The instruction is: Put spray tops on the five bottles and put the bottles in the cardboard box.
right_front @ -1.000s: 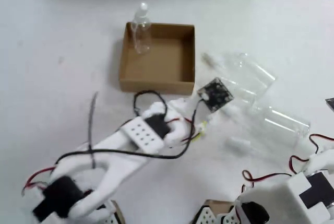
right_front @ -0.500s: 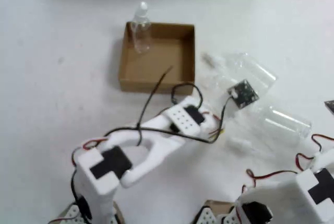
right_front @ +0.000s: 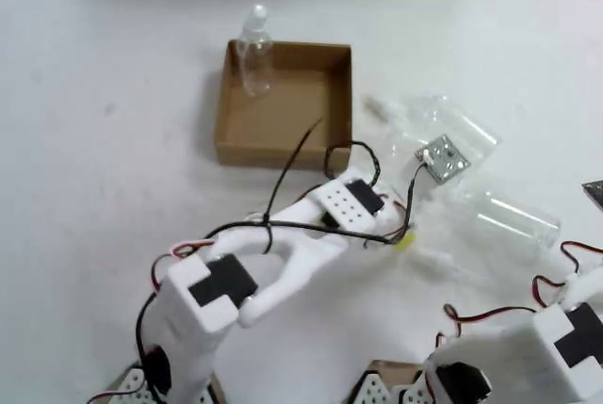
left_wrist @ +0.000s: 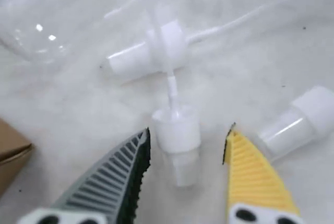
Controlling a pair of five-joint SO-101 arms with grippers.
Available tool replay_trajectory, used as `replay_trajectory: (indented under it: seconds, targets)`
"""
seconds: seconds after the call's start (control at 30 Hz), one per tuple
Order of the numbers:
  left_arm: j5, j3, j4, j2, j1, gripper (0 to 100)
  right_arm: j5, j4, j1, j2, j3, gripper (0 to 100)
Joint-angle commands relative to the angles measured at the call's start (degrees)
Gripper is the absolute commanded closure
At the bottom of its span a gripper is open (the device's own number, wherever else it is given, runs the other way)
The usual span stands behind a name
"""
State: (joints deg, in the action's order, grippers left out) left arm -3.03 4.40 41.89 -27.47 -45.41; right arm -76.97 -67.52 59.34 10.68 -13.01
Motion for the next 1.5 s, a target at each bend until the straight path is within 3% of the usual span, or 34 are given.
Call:
replay_trajectory:
  seconds: [0.0, 0.13, 0.3, 0.53, 0.73, 1.13, 1.3, 1.47]
  targets:
    - [0.88, -2.99, 0.70, 0.75, -0.40, 75, -0.70, 0.48, 0.48, -0.48, 1.67, 91.8]
    - [0.79, -2.99, 2.46, 0.75, -0.75, 79, -0.70, 0.48, 0.48, -0.48, 1.67, 91.8]
    - [-3.25, -2.99, 2.73, 0.84, -0.84, 99, -0.70, 0.40, 0.57, -0.75, 1.67, 91.8]
    - [-8.00, -2.90, 8.62, 1.01, -2.24, 98, -0.70, 0.22, 0.66, -0.84, 1.67, 91.8]
    - [-22.68, -2.46, 20.13, 5.76, -2.24, 98, -0.70, 0.22, 0.66, -0.48, 1.67, 91.8]
    - [-37.54, -1.93, 41.14, 21.23, 10.07, 98, -0.62, 0.22, 0.66, -0.48, 1.67, 91.8]
    - [-45.54, 9.41, 40.79, 26.24, 10.86, 98, -0.53, 0.13, 0.66, -0.75, 1.49, 91.8]
    - [-51.87, 23.82, 32.97, 33.10, 13.93, 98, -0.53, 0.13, 0.66, -0.84, 1.41, 91.8]
